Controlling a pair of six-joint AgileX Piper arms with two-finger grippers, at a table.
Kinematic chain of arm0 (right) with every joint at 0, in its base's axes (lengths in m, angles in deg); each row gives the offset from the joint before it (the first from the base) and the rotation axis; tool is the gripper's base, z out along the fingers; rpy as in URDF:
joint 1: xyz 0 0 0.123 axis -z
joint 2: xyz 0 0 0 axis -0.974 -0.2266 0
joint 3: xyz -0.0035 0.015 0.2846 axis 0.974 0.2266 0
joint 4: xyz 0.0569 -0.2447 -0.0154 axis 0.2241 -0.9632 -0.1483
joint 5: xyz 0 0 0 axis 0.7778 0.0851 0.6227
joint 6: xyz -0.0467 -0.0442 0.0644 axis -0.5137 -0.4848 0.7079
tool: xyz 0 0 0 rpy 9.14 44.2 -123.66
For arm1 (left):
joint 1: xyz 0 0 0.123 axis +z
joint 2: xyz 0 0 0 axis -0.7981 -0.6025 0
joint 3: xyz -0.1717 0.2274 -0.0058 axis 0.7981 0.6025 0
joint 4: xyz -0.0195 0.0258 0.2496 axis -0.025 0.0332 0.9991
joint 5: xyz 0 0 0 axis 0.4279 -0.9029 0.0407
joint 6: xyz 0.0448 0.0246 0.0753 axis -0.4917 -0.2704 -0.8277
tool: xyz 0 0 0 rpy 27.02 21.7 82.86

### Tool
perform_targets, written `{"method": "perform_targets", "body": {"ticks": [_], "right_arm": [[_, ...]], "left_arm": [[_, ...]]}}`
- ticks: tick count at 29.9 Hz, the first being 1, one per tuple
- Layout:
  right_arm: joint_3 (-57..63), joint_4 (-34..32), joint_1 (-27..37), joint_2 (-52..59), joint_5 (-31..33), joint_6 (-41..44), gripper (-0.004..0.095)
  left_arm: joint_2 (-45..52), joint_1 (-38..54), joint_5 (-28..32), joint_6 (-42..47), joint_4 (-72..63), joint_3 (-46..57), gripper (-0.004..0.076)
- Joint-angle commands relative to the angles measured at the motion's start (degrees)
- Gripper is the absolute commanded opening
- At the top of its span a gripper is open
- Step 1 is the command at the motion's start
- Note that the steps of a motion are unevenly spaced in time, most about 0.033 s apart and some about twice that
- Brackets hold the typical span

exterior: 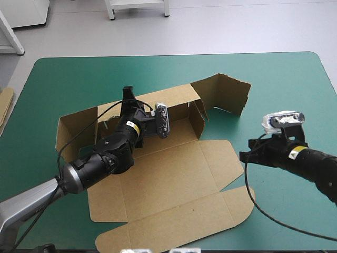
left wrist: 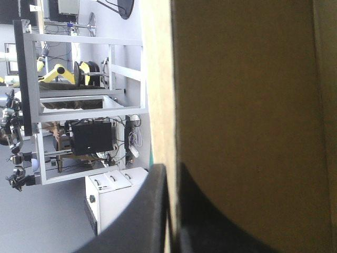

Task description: Fold the box

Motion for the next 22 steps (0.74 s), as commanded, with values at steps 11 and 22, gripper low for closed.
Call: {"method": "perform_targets", "body": {"ticks": [11, 22], "right_arm": [[-6.08, 7.96, 0.08, -4.93, 1.05, -5.8, -0.0017], [-4.25, 7.91, 0.08, -3.26, 3.68, -5.8, -0.0017]], "left_arm": [[3.57, -0.42, -1.87, 9.87, 6.36, -2.09, -0.0009], [4.87, -4.02, -6.22, 7.18, 1.52, -2.09, -0.0009]]}}
